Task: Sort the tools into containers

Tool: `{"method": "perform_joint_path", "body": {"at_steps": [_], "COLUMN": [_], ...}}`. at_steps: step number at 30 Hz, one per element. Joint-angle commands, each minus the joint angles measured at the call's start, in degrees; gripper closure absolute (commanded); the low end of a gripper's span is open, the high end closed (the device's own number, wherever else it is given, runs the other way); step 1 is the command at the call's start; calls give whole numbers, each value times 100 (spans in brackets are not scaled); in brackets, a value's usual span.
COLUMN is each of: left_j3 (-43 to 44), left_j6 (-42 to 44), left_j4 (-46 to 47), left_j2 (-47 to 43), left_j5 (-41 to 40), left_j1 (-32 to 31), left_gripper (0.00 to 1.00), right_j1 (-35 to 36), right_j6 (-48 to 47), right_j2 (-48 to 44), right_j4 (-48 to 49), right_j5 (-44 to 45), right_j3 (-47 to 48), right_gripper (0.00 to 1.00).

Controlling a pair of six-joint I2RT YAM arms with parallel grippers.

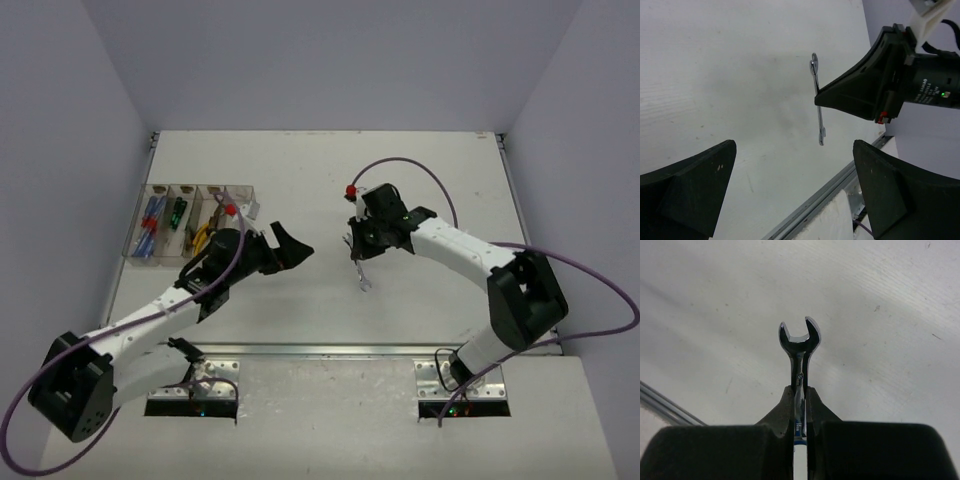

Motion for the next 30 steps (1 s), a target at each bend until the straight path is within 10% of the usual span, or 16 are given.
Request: {"method": "perform_joint_path", "body": {"at_steps": [1,15,30], "left_j3": [55,334,527], "left_j6": [-660,-888,-873], "left_j4": [2100,2858,3264], "left_j2": [817,1824,2212], "left_j5": [-177,-348,36], "left_j1": [-404,-676,-887], "left_gripper": [0,20,100], "right_j1": [128,799,848], "right_j6": [9,99,274], "right_j2": [-489,-1135,-960], "right_j4": [526,964,1122], "right_j5": [-440,-720,-840], "right_j3": [-171,-359,-38], "right_gripper": [100,100,100]}}
